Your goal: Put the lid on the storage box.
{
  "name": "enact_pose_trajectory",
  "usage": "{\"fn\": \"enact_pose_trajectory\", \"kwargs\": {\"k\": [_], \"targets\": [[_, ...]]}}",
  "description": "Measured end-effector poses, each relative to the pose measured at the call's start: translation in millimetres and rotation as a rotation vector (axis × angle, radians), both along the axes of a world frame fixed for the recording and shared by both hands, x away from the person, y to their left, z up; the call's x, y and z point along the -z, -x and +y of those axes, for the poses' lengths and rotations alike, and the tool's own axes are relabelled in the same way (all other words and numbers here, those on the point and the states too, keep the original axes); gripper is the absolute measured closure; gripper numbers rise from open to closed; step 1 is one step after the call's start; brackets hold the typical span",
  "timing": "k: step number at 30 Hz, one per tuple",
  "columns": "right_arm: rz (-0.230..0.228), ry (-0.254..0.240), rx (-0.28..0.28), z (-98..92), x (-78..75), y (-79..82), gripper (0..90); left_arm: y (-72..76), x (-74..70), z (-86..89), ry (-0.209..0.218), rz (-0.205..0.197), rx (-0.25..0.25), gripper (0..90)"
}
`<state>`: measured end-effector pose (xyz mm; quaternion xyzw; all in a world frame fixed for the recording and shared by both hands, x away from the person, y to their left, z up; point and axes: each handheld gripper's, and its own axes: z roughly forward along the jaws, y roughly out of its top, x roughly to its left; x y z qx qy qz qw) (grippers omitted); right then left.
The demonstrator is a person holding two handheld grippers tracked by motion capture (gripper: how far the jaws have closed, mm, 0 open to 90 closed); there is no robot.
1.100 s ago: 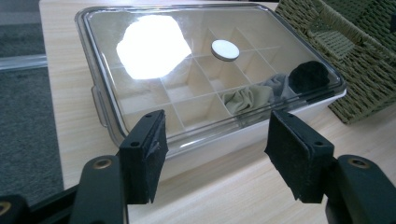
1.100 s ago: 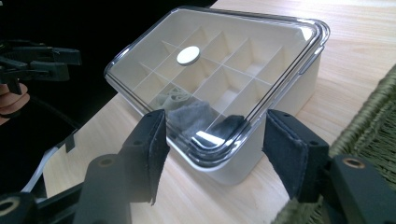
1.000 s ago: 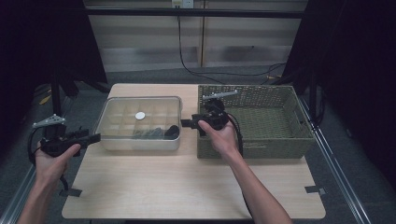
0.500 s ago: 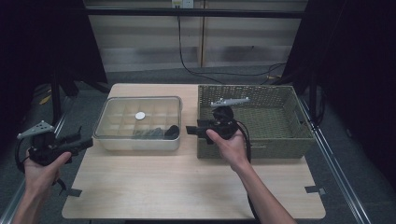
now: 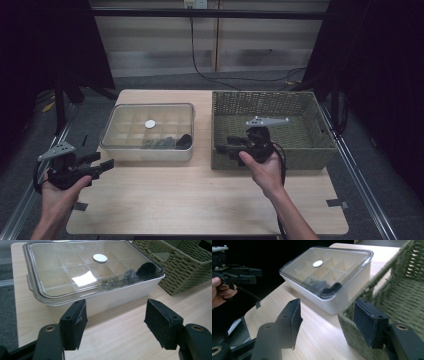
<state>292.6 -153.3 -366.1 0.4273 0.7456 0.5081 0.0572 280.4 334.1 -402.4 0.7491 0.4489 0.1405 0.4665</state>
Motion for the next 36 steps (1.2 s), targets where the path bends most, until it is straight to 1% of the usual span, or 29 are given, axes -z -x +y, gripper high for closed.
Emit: {"fn": "enact_pose_trajectory", "kwargs": {"k": [2, 3, 7, 8, 9, 10, 11, 12, 13, 15, 16, 17, 18, 19, 20, 21, 22, 23, 25, 26, 27, 28, 30, 32, 33, 34, 35, 36], "targets": [[0.003, 0.000, 0.004, -1.6, 0.2, 3.1, 38.9, 1.3, 0.2, -1.4, 0.006, 0.001, 0.004, 34.1], [-0.001, 0.007, 0.009, -5.6, 0.5, 10.2, 38.4, 4.8, 0.6, -3.5, 0.003, -0.003, 0.001, 34.8], [-0.004, 0.011, 0.027, -14.1, 3.1, 20.5, 37.0, 10.7, 3.0, -8.3, -0.004, 0.000, 0.006, 34.9], [-0.003, 0.012, 0.030, -16.9, 4.5, 22.9, 37.0, 14.4, 3.9, -10.6, -0.005, 0.001, 0.016, 34.9], [-0.003, 0.012, 0.030, -16.9, 4.5, 22.9, 37.0, 14.4, 3.9, -10.6, -0.005, 0.001, 0.016, 34.9], [0.001, 0.021, 0.036, -20.0, 6.7, 28.9, 36.8, 15.6, 3.6, -12.8, -0.002, 0.004, 0.024, 34.9], [-0.002, 0.026, 0.038, -21.5, 8.4, 31.5, 36.4, 16.4, 3.4, -14.0, -0.009, 0.001, 0.014, 34.9], [0.001, 0.028, 0.041, -23.4, 10.1, 34.4, 36.4, 17.4, 3.4, -15.2, -0.004, 0.001, 0.008, 34.9], [0.007, 0.031, 0.045, -25.6, 12.3, 37.1, 36.3, 18.2, 3.7, -16.2, -0.002, -0.002, 0.016, 34.9], [0.008, 0.036, 0.049, -28.0, 14.9, 39.6, 36.2, 19.2, 4.8, -18.4, -0.007, -0.006, 0.010, 34.2], [0.018, 0.042, 0.065, -33.0, 21.9, 44.5, 36.0, 20.4, 7.7, -23.4, -0.036, -0.002, 0.012, 32.9], [0.018, 0.042, 0.065, -33.0, 21.9, 44.5, 36.0, 20.4, 7.7, -23.4, -0.036, -0.002, 0.012, 33.0], [0.028, 0.051, 0.075, -37.2, 28.8, 48.2, 35.6, 22.1, 10.8, -28.0, -0.054, -0.002, 0.021, 32.9], [0.037, 0.054, 0.075, -39.9, 33.0, 50.7, 35.3, 23.3, 12.8, -29.9, -0.045, -0.001, 0.028, 32.8], [0.035, 0.055, 0.081, -42.5, 37.1, 53.4, 35.2, 23.3, 12.8, -29.9, -0.045, -0.001, 0.028, 32.7], [0.039, 0.058, 0.084, -45.2, 40.5, 56.6, 35.1, 24.1, 17.0, -32.9, -0.046, 0.010, 0.037, 31.9], [0.042, 0.058, 0.087, -48.1, 43.8, 59.6, 34.9, 24.3, 19.4, -34.4, -0.047, 0.015, 0.034, 31.5], [0.045, 0.060, 0.095, -51.2, 46.9, 62.1, 34.7, 25.1, 21.5, -36.2, -0.059, 0.017, 0.031, 31.1], [0.044, 0.064, 0.106, -58.4, 52.8, 66.5, 34.7, 25.6, 23.8, -37.2, -0.052, 0.019, 0.036, 30.2], [0.053, 0.067, 0.116, -62.3, 55.4, 68.1, 34.4, 26.4, 26.0, -38.0, -0.044, 0.026, 0.041, 30.0], [0.055, 0.064, 0.123, -66.2, 58.5, 69.0, 34.2, 27.5, 27.3, -39.5, -0.057, 0.024, 0.043, 29.9], [0.055, 0.064, 0.123, -66.2, 58.5, 69.0, 34.2, 28.5, 28.4, -41.0, -0.072, 0.020, 0.038, 29.9], [0.060, 0.076, 0.145, -73.8, 65.6, 71.9, 32.9, 30.0, 29.9, -42.6, -0.073, 0.015, 0.039, 29.5], [0.067, 0.073, 0.162, -80.1, 72.9, 74.7, 32.5, 30.4, 30.4, -44.2, -0.085, 0.011, 0.040, 29.4], [0.073, 0.078, 0.171, -83.3, 78.2, 76.3, 31.5, 30.7, 31.9, -45.9, -0.090, 0.014, 0.051, 29.4], [0.082, 0.083, 0.174, -84.0, 79.9, 76.8, 31.3, 30.7, 31.9, -45.9, -0.090, 0.014, 0.051, 29.4], [0.078, 0.085, 0.177, -84.8, 81.0, 76.8, 30.8, 31.7, 33.5, -46.5, -0.112, 0.008, 0.049, 29.4], [0.078, 0.085, 0.177, -84.8, 81.0, 76.8, 30.8, 31.7, 33.5, -46.5, -0.112, 0.008, 0.049, 29.2]]}}
